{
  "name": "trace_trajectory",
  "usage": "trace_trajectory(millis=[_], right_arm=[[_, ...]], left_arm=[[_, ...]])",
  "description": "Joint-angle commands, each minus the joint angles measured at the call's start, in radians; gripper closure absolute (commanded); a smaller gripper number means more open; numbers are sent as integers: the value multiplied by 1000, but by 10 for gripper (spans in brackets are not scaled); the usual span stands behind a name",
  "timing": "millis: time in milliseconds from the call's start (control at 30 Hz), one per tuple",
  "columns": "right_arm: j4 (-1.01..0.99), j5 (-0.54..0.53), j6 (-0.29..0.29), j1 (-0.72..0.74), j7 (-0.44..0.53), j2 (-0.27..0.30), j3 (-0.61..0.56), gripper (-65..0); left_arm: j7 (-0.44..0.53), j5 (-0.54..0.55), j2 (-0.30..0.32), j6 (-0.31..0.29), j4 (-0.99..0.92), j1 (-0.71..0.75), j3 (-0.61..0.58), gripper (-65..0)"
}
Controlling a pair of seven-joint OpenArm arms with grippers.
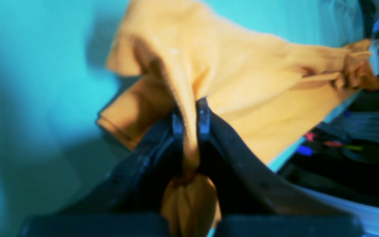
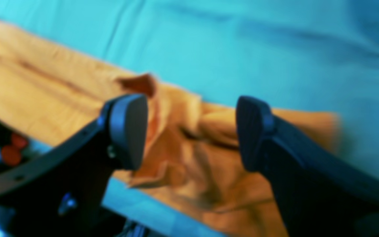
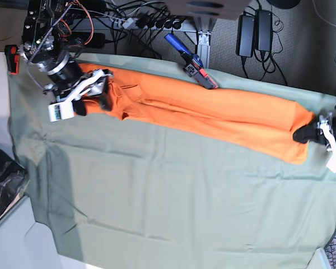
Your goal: Fold the T-shirt properly
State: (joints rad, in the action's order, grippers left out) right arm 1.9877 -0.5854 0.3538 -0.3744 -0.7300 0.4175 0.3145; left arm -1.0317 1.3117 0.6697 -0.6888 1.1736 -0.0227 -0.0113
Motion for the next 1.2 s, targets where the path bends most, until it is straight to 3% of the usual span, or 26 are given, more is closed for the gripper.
trace_trajectory(millis=[0, 267, 433, 600, 800, 933, 1033, 1167], right_arm=[[23, -24, 99, 3, 22, 11, 31, -418], [25, -74, 99, 2, 21, 11, 177, -418], [25, -75, 99, 0, 16, 11, 190, -418], [25, -77, 99, 0, 14, 11, 190, -418], [25, -77, 99, 0, 0, 11, 190, -418], [25, -77, 99, 0, -1, 11, 190, -418], [25, -77, 99, -1, -1, 11, 190, -418], [25, -77, 99, 0, 0, 11, 190, -418]], left_arm=[[19, 6, 27, -9, 13, -33, 12, 0], [119, -204, 26, -9, 12, -164, -61, 0], [216, -365, 26, -9, -2, -252, -117, 0], [228, -463, 29, -9, -52, -333, -121, 0], [237, -524, 29, -9, -117, -410, -121, 0], [212, -472, 28, -9, -101, -407, -121, 0], [159, -391, 28, -9, -39, -377, -121, 0], [159, -391, 25, -9, 149, -275, -121, 0]])
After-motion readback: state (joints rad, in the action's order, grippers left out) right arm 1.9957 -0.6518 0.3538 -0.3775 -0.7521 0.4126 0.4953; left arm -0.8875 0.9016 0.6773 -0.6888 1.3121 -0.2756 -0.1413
